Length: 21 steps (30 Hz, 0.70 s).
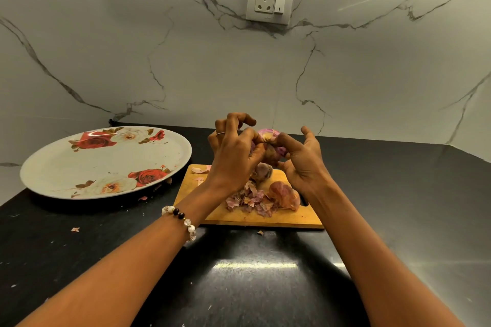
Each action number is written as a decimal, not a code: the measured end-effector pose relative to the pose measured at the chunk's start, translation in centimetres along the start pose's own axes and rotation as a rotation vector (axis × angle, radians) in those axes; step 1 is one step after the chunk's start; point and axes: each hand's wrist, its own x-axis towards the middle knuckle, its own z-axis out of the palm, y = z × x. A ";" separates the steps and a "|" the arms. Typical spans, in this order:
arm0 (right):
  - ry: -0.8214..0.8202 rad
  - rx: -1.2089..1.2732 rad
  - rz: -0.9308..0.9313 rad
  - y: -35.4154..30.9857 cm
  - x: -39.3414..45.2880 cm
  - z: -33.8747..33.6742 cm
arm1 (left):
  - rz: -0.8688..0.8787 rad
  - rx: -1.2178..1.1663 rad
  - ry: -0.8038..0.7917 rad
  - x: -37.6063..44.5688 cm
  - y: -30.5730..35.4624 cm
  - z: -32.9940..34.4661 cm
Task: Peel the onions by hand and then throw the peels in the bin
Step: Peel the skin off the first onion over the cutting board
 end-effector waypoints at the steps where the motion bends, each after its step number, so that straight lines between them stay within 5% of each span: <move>1: 0.000 0.001 0.003 0.1 0.1 0.0 | 0.020 0.008 0.005 0.0 -0.1 0.0; 9: 0.033 0.075 0.057 0.1 0.1 0.0 | 0.256 0.207 0.049 -0.1 -0.3 0.1; 21: 0.038 0.176 0.120 -0.4 0.3 -0.4 | 0.030 -0.095 -0.115 0.2 -0.5 -1.1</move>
